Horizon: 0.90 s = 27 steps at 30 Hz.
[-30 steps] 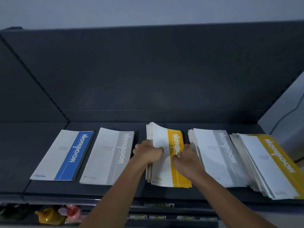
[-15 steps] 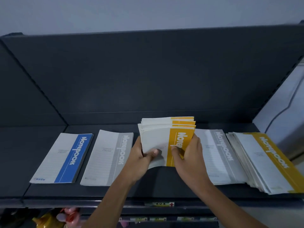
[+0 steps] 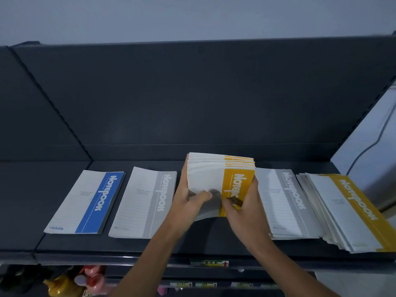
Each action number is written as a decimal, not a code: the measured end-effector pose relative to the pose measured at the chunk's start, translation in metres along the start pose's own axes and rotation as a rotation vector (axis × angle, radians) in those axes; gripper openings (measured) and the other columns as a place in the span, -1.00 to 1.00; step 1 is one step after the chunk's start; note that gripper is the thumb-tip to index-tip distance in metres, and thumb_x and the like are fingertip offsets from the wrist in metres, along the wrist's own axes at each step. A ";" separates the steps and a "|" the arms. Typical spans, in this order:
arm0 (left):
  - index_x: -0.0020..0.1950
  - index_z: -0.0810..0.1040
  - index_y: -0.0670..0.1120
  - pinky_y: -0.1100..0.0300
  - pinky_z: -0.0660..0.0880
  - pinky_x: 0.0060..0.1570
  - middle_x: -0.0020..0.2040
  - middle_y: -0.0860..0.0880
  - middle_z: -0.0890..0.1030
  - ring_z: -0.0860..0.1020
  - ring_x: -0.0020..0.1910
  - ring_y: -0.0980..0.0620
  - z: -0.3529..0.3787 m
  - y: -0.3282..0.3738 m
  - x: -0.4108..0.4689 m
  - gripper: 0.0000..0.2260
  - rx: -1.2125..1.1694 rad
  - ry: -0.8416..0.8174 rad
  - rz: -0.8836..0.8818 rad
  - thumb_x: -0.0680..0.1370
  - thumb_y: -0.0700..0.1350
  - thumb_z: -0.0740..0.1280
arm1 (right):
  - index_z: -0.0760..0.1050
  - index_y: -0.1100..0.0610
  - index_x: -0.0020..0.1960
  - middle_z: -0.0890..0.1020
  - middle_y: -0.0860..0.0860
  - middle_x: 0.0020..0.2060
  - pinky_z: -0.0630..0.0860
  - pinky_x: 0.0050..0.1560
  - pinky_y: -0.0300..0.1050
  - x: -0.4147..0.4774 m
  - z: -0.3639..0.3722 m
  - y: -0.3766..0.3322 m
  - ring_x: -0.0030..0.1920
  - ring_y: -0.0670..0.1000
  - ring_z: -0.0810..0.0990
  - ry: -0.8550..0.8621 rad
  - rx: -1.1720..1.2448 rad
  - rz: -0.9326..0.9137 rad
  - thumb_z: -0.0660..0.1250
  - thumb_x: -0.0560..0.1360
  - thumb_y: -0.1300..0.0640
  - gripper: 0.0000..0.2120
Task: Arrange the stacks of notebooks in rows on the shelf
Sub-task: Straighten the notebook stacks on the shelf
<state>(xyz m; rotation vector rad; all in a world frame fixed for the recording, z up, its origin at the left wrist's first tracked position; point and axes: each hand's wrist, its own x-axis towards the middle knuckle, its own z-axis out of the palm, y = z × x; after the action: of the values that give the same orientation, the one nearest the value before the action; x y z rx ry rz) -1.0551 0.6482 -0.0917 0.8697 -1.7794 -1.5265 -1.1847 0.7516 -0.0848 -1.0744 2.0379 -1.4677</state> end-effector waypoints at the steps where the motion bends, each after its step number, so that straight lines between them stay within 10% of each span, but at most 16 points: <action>1: 0.56 0.17 0.14 0.26 0.56 0.09 0.28 0.27 0.53 0.49 0.25 0.27 -0.002 0.001 0.001 -0.24 0.009 -0.008 0.006 0.43 0.10 0.44 | 0.19 -0.14 0.44 0.59 -0.21 0.10 0.58 -0.09 -0.31 0.000 -0.001 0.001 0.05 -0.24 0.60 -0.014 0.015 -0.001 0.42 0.53 0.15 -0.39; 9: 0.40 0.24 0.36 0.23 0.44 0.22 0.33 0.26 0.43 0.42 0.28 0.33 0.000 -0.009 -0.001 -0.57 0.140 -0.026 -0.030 0.60 0.09 0.31 | 0.29 -0.12 0.29 0.57 -0.19 0.04 0.52 -0.16 -0.34 0.002 0.002 0.012 0.01 -0.25 0.58 -0.024 -0.019 0.034 0.34 0.58 0.15 -0.62; 16: 0.18 0.46 0.02 0.26 0.37 -0.06 0.06 0.10 0.47 0.43 -0.01 0.18 0.004 -0.009 0.021 -0.71 0.563 0.300 -0.035 0.56 0.09 0.41 | 0.38 -0.19 0.06 0.62 -0.18 -0.10 0.47 -0.29 -0.24 0.020 -0.006 0.011 -0.17 -0.17 0.61 -0.048 -0.221 0.126 0.32 0.59 0.06 -0.83; 27: 0.18 0.49 -0.12 0.19 0.43 -0.16 0.02 -0.03 0.60 0.56 -0.07 0.00 0.007 -0.030 0.027 -0.56 0.918 0.150 -0.348 0.59 0.24 0.29 | 0.56 0.20 -0.20 0.70 0.08 -0.24 0.48 -0.33 -0.18 0.050 0.006 0.023 -0.23 0.04 0.68 -0.267 -0.434 0.381 0.36 0.49 0.14 -0.85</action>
<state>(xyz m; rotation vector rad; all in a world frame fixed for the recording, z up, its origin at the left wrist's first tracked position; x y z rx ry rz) -1.0745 0.6268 -0.1210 1.7417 -2.3019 -0.7184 -1.2198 0.7132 -0.1031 -0.9039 2.2537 -0.6760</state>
